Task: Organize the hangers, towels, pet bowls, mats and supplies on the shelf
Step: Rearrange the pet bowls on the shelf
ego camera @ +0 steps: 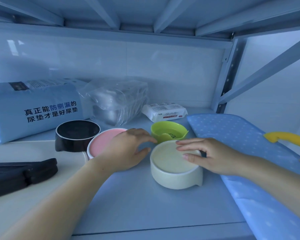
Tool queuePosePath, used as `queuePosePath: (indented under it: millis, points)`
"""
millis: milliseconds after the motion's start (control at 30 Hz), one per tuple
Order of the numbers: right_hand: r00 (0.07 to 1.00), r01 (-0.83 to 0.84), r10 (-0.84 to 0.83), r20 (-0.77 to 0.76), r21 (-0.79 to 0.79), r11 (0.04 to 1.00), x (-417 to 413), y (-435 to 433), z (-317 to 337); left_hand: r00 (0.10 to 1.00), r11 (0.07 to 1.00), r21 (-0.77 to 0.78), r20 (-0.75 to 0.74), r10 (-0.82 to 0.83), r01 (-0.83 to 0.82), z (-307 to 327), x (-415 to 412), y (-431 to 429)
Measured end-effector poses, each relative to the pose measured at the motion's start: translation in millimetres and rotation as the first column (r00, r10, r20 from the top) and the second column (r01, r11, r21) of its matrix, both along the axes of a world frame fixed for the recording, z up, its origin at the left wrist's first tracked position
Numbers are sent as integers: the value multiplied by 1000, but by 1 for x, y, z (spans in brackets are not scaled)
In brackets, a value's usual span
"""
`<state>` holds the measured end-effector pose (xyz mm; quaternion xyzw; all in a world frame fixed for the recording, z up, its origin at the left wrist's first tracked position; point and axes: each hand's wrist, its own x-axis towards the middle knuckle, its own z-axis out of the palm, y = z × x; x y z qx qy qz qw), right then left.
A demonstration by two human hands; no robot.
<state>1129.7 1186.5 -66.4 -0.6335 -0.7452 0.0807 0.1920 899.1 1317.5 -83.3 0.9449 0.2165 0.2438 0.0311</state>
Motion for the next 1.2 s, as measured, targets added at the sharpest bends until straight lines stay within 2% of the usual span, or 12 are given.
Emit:
queuePosePath:
  millis: [200, 433, 633, 900, 1067, 1200]
  points:
    - [997, -63, 62, 53, 10, 998, 0, -18, 4, 988, 988, -22, -7, -152, 152, -1, 5, -12]
    - [977, -109, 115, 182, -45, 993, -3, -31, -2, 974, 972, -59, 11, -228, 228, -3, 7, -18]
    - [986, -107, 104, 128, 14, 994, 2, -26, -6, 963, 958, -101, 68, -261, 267, -4, 7, -19]
    - [996, -33, 37, -80, 59, 998, 9, -22, 3, 954, 945, -143, 85, -286, 296, -3, 8, -20]
    - [995, -30, 35, -94, 47, 998, 6, -21, 4, 976, 975, -69, 63, -208, 212, -7, 9, -19]
    - [991, -12, 22, -135, 74, 997, 5, -22, 5, 977, 977, 67, 52, -206, 202, -6, 9, -22]
